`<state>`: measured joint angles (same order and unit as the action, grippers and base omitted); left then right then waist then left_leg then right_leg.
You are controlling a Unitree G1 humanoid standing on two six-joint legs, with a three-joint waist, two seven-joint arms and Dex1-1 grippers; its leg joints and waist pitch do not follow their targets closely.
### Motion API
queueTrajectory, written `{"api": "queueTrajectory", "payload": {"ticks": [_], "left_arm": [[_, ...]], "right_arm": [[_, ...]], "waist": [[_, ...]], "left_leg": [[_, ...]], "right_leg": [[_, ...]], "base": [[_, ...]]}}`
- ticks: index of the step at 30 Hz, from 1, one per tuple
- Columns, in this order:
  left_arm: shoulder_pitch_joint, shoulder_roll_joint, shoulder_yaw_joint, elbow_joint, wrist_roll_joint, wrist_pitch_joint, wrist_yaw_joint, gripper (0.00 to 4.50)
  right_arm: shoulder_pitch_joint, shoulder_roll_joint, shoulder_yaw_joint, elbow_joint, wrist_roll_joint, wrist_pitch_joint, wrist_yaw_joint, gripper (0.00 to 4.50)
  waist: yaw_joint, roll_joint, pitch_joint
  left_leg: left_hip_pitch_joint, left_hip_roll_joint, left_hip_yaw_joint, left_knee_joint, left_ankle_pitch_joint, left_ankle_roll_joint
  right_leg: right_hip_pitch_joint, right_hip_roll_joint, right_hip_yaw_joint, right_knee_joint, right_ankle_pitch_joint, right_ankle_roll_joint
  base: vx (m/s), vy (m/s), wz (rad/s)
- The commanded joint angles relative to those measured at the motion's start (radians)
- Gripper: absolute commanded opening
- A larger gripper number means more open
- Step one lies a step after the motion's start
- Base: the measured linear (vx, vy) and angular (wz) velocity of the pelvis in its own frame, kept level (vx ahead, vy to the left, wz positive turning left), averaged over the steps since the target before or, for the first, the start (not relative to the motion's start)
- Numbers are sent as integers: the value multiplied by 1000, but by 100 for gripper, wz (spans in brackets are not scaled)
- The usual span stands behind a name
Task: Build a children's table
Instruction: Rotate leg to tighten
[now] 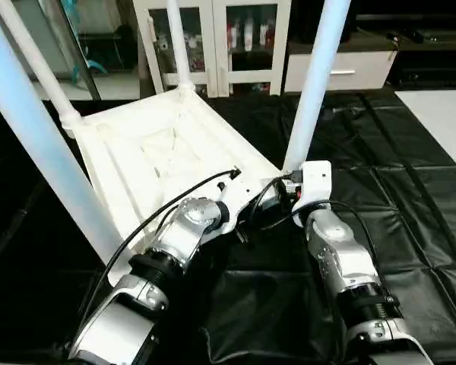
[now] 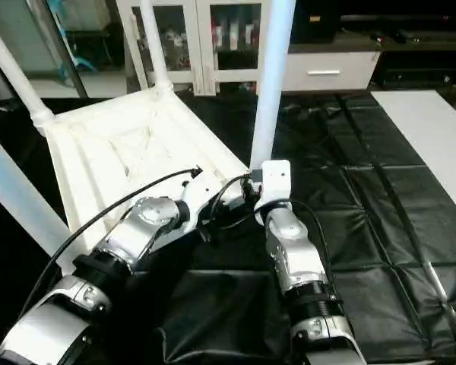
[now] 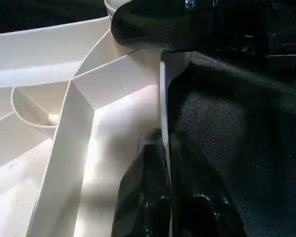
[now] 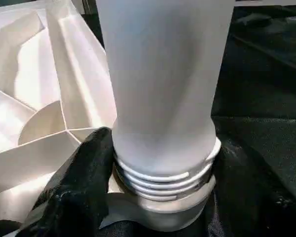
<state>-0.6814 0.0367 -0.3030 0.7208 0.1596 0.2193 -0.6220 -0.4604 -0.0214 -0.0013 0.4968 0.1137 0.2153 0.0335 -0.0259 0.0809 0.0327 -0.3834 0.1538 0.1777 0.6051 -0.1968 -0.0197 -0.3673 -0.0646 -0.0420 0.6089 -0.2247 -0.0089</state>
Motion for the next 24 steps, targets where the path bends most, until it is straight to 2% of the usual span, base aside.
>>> {"api": "queueTrajectory", "payload": {"ticks": [1,3,5,6,7,8,9,10,11,12,13,14,15,16,18,19,20,21,22,24], "left_arm": [[42,-6,-44,-32,-10,-52,-72,0],[45,3,-47,-36,-8,-56,-83,0],[63,37,-68,-63,-7,-59,-148,0],[71,50,-78,-74,-8,-63,-176,0],[71,50,-78,-74,-8,-63,-176,0],[89,78,-98,-103,-19,-80,-248,0],[89,78,-98,-103,-19,-80,-248,0],[111,111,-119,-140,-37,-76,-329,0],[111,111,-119,-140,-37,-76,-329,0],[132,149,-138,-179,-56,-82,-411,0],[150,187,-150,-214,-70,-78,-475,0],[150,187,-150,-214,-70,-78,-475,0],[163,214,-153,-241,-82,-76,-513,0],[177,248,-153,-277,-98,-65,-560,0],[186,271,-155,-305,-111,-56,-597,0],[189,280,-156,-317,-116,-49,-612,0],[190,287,-157,-324,-119,-46,-621,0],[192,292,-154,-332,-123,-46,-633,0],[194,297,-150,-341,-129,-42,-645,0],[196,302,-149,-349,-134,-39,-653,0]], "right_arm": [[26,0,6,-18,26,2,68,328],[31,-8,8,-33,29,-1,87,343],[59,-47,15,-104,32,21,126,343],[69,-64,20,-130,33,32,144,368],[69,-64,20,-130,33,32,144,379],[86,-92,26,-173,54,66,195,385],[86,-92,26,-173,54,66,195,385],[106,-136,43,-219,72,111,265,390],[106,-136,43,-219,72,111,265,415],[132,-190,64,-270,87,151,343,415],[173,-272,98,-345,112,192,454,415],[173,-272,98,-345,112,192,454,415],[211,-344,126,-413,130,217,553,415],[268,-449,166,-513,158,228,695,415],[299,-501,177,-563,172,231,757,415],[312,-523,180,-583,179,233,781,415],[321,-534,180,-593,185,232,794,415],[327,-542,177,-603,192,237,804,415],[336,-552,175,-613,199,233,821,415],[340,-556,173,-620,205,237,832,415]], "waist": [[5,-11,-45],[3,-17,-47],[5,-18,-48],[11,-19,-49],[14,-18,-49],[16,-8,-49],[20,-13,-48],[22,-10,-46],[30,-11,-47],[28,-10,-45],[29,-3,-44],[29,-3,-44],[28,-6,-44],[38,-2,-48],[38,-4,-50],[41,-4,-49],[40,-6,-49],[41,-5,-45],[41,-4,-42],[41,-4,-41]], "left_leg": [[12,73,-33,-77,-182,97],[14,76,-34,-81,-193,85],[14,77,-33,-80,-183,87],[10,77,-33,-78,-156,98],[15,78,-30,-76,-145,109],[17,78,-30,-76,-151,106],[17,78,-32,-78,-157,105],[15,81,-31,-80,-164,100],[18,85,-32,-82,-171,96],[17,84,-31,-83,-177,91],[17,85,-36,-87,-187,83],[17,85,-36,-87,-187,83],[17,87,-33,-87,-196,83],[25,92,-34,-83,-177,93],[17,90,-33,-81,-143,111],[16,88,-32,-79,-138,122],[15,87,-31,-79,-141,125],[17,87,-30,-81,-166,119],[22,89,-31,-85,-208,97],[23,89,-31,-87,-224,81]], "right_leg": [[31,-92,43,-84,-130,-239],[30,-88,43,-82,-118,-237],[31,-89,44,-82,-99,-242],[35,-91,46,-78,-68,-239],[29,-90,45,-77,-45,-247],[27,-91,45,-77,-54,-250],[32,-90,43,-80,-63,-245],[28,-90,45,-79,-76,-243],[31,-90,45,-78,-76,-238],[27,-88,46,-78,-79,-237],[34,-85,44,-74,-64,-229],[34,-85,44,-74,-64,-229],[33,-88,45,-74,-52,-233],[38,-89,45,-73,1,-228],[42,-93,46,-67,53,-237],[38,-94,44,-68,58,-241],[38,-95,44,-67,51,-247],[33,-94,43,-74,-2,-250],[30,-94,44,-81,-85,-251],[30,-92,44,-83,-116,-248]], "base": [[0,0,0],[0,0,0],[0,0,0],[0,0,0],[0,0,0],[0,0,0],[0,0,0],[0,0,0],[0,0,0],[0,0,0],[0,0,0],[0,0,0],[0,0,0],[0,0,0],[0,0,0],[0,0,0],[0,0,0],[0,0,0],[0,0,0],[0,0,0]]}}
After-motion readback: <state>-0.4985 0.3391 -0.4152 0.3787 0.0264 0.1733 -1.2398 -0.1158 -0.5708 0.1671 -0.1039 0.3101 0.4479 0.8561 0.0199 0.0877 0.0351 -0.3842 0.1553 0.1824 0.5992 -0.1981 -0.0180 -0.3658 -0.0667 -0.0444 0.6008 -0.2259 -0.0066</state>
